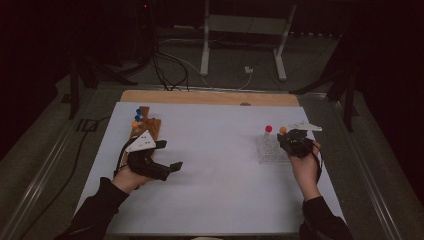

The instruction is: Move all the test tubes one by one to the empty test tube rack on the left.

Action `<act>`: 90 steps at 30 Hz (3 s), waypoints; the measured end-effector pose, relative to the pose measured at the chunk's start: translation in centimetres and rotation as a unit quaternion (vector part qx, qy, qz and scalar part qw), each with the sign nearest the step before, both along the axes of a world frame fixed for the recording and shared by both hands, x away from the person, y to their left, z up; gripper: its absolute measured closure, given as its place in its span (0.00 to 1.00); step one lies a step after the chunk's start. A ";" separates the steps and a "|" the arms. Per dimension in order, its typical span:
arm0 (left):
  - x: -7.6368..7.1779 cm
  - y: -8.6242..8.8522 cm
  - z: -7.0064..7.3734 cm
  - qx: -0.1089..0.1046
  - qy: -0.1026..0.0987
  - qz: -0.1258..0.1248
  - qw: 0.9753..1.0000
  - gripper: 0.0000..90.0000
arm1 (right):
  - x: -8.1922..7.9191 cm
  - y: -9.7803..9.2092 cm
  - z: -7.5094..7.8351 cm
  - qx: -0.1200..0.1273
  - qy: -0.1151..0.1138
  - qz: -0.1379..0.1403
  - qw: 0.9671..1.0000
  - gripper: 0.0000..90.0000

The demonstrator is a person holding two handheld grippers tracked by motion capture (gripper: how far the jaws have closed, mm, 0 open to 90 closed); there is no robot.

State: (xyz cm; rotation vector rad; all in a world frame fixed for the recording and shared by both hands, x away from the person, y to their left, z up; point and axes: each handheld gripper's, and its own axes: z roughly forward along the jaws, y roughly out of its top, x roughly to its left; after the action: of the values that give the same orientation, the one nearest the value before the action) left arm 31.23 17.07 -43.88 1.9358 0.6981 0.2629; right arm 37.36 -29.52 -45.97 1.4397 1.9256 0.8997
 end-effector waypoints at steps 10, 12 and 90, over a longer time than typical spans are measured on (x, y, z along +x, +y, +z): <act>0.0 -0.1 -0.1 0.004 0.002 -0.002 1.000 0.03 | -1.4 -0.3 2.4 0.007 -0.048 0.010 0.999 0.83; 0.0 -0.1 0.0 0.004 0.002 -0.003 1.000 0.03 | -2.0 -0.3 3.0 0.009 -0.058 0.011 0.998 0.83; 0.2 -10.5 1.5 0.023 -0.013 -0.126 0.992 0.77 | -8.9 15.9 1.9 0.015 -0.012 0.325 0.945 0.83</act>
State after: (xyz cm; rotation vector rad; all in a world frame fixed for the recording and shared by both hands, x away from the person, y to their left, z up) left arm 31.42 6.59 -42.40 2.0374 0.4275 0.1487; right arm 28.44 -13.65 -44.11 0.7861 2.4200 1.2216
